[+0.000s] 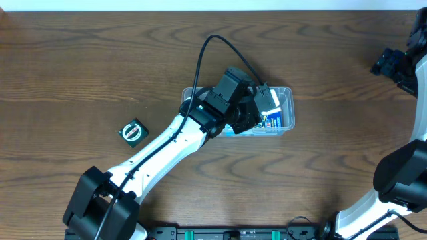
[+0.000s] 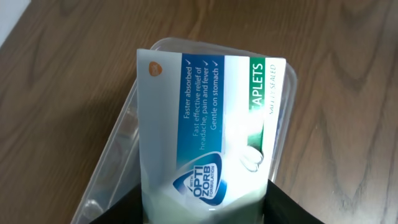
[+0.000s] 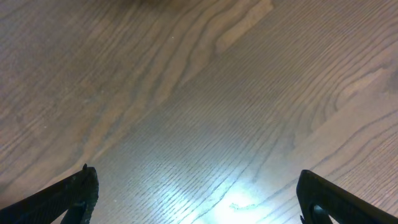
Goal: Pack container
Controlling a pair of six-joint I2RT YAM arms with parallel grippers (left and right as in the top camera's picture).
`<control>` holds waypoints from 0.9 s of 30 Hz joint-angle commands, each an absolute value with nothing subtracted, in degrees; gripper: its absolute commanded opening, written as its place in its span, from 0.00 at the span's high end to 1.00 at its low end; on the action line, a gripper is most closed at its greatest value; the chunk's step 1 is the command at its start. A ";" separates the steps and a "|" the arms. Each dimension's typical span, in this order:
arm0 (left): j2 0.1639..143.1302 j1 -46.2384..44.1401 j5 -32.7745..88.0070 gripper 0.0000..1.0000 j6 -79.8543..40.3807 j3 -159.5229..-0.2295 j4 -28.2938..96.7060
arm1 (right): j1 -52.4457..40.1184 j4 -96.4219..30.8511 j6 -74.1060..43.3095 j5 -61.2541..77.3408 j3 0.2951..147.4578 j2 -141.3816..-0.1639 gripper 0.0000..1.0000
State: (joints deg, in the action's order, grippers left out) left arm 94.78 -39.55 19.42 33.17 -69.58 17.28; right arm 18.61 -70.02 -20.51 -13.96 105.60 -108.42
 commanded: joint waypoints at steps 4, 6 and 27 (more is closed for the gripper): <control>95.26 -39.64 21.71 0.46 36.88 -70.41 16.97 | 18.79 -70.06 -20.08 -14.76 106.10 -108.36 0.01; 95.50 -39.62 21.65 0.46 36.88 -70.41 16.88 | 18.79 -70.08 -20.08 -14.76 106.10 -108.36 0.01; 97.62 -39.55 16.88 0.55 34.89 -70.41 16.45 | 18.79 -70.06 -20.08 -14.76 106.10 -108.36 0.01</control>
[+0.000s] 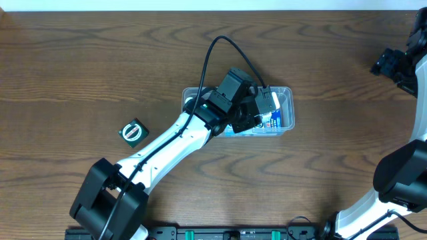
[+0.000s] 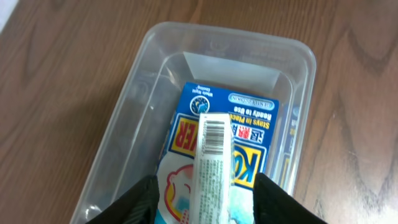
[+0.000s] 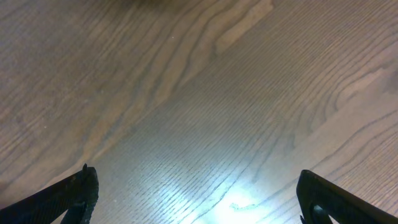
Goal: Pack container
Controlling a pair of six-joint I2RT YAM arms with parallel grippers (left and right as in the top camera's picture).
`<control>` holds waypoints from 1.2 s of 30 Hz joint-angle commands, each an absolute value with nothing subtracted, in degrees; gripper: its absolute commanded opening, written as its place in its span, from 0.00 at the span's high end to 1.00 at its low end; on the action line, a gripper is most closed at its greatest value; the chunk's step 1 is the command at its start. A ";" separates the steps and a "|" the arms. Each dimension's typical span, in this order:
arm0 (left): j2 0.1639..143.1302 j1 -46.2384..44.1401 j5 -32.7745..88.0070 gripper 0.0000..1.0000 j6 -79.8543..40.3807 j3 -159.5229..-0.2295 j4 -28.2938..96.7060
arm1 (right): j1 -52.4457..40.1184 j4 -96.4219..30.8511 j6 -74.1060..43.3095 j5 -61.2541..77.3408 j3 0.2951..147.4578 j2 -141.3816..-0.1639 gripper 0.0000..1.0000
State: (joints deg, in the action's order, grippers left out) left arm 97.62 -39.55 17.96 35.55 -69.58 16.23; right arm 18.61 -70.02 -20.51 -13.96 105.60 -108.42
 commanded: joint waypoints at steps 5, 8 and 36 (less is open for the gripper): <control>99.46 -39.55 15.09 0.68 34.94 -70.41 16.12 | 18.79 -70.08 -20.08 -14.74 106.10 -108.36 0.01; 100.53 -39.55 14.90 0.71 34.98 -70.41 16.12 | 18.79 -70.06 -20.08 -14.76 106.10 -108.36 0.01; 102.61 -39.55 14.87 0.94 36.51 -70.41 21.06 | 18.79 -70.06 -20.08 -14.76 106.10 -108.36 0.01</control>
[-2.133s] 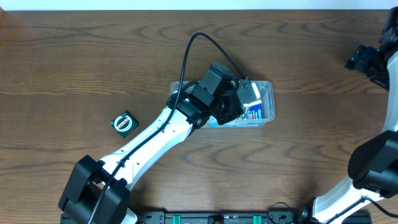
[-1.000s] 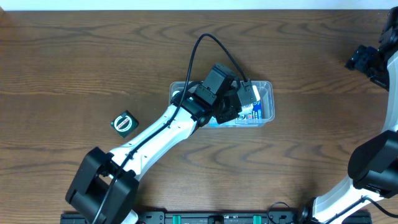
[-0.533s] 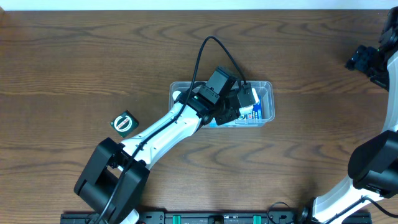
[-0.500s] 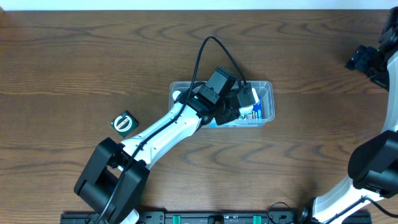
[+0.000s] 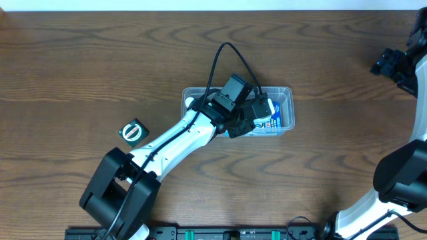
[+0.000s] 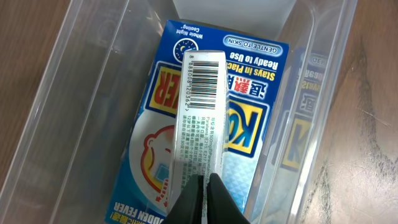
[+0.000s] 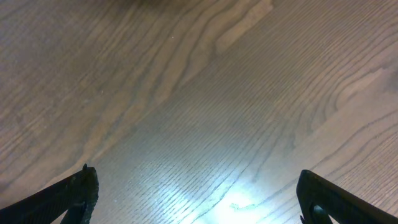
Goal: Pack container
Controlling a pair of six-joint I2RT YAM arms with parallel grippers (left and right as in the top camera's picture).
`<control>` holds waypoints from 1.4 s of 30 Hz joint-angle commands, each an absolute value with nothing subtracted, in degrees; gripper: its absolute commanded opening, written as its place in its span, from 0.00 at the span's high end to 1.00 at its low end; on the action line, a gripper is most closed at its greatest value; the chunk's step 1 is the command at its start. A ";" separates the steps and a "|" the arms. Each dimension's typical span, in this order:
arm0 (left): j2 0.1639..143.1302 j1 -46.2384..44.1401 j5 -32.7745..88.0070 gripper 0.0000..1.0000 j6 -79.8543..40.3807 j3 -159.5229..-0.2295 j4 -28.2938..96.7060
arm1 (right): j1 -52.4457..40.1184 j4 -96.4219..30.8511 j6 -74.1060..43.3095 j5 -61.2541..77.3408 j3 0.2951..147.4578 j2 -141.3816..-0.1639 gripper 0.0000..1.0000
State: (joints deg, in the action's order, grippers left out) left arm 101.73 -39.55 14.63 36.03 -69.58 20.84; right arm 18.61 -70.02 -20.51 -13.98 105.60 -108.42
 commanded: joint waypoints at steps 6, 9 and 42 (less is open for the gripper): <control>104.57 -39.55 12.34 0.94 36.88 -70.41 20.93 | 18.79 -70.08 -20.08 -14.76 106.10 -108.36 0.01; 104.84 -39.46 10.13 0.94 37.10 -70.41 20.47 | 18.79 -70.08 -20.08 -14.76 106.10 -108.36 0.01; 106.43 -34.39 8.91 0.94 37.08 -70.41 15.27 | 18.79 -70.08 -20.08 -14.76 106.10 -108.36 0.01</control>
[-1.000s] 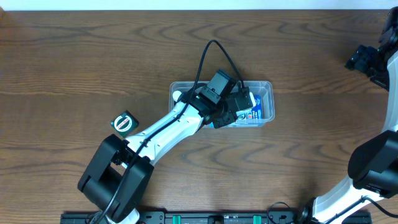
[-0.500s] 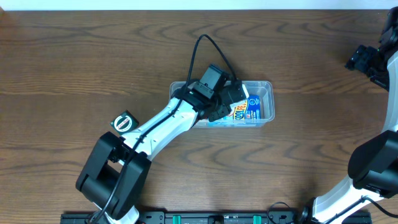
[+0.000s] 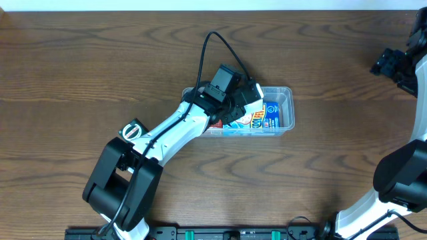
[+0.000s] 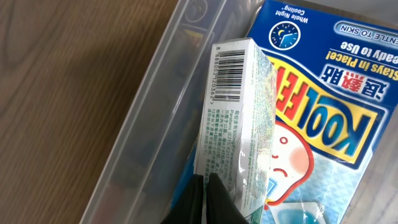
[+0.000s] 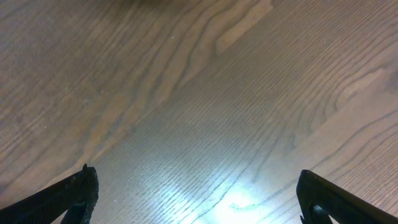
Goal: Pack container
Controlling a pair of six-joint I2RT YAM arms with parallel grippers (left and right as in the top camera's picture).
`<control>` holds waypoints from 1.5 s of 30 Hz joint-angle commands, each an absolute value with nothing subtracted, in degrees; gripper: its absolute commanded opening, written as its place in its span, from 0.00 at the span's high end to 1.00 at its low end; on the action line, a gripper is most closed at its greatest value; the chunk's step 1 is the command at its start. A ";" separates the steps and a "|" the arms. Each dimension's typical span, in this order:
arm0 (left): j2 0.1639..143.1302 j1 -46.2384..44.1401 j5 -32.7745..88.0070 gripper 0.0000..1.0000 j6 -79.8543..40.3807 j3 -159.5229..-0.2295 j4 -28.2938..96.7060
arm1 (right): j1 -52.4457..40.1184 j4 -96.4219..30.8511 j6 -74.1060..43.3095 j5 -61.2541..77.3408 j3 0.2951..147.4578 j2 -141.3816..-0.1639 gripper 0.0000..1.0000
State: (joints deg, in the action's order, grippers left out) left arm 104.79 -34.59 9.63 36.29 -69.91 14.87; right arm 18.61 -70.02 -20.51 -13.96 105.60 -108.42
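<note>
A clear plastic container (image 3: 283,113) sits mid-table, its long wall (image 4: 140,149) close in the left wrist view. A blue Kool Fever box (image 4: 323,118) lies flat inside. A white and green caplets box (image 4: 239,124) stands on its narrow edge, barcode up, between that wall and the blue box. My left gripper (image 4: 206,190) is shut, its black tips pressed together against the caplets box's near end, nothing between them; overhead it hangs over the container's left half (image 3: 241,99). My right gripper (image 5: 196,186) is open above bare wood at the far right (image 3: 393,63).
A small dark green round item (image 3: 132,131) lies on the table left of the container, partly under my left arm. A black cable loops above the left wrist. The dark wooden table (image 3: 333,180) surrounds the container.
My shut left gripper has moved toward the container's left wall. The caplets box, then on edge over the middle of the blue box, now stands against that wall. The right arm is unchanged.
First my left gripper held the caplets box flat above the container. Then the box stood on edge on the blue box between wide-apart fingers. Later the fingers were shut behind it at the container's middle, and now it stands by the side wall.
</note>
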 commanded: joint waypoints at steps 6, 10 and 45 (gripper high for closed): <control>107.20 -33.89 8.91 0.94 37.08 -70.41 14.74 | 18.79 -70.06 -20.08 -14.76 106.10 -108.36 0.01; 107.98 -32.77 8.88 0.94 37.08 -70.41 13.78 | 18.79 -70.08 -20.08 -14.76 106.10 -108.36 0.01; 98.04 -33.67 4.54 0.94 19.11 -70.43 26.92 | 18.79 -70.08 -20.08 -14.76 106.10 -108.36 0.01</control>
State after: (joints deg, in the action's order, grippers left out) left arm 98.61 -33.67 1.21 20.53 -70.11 25.12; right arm 18.61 -70.02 -20.51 -13.96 105.60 -108.42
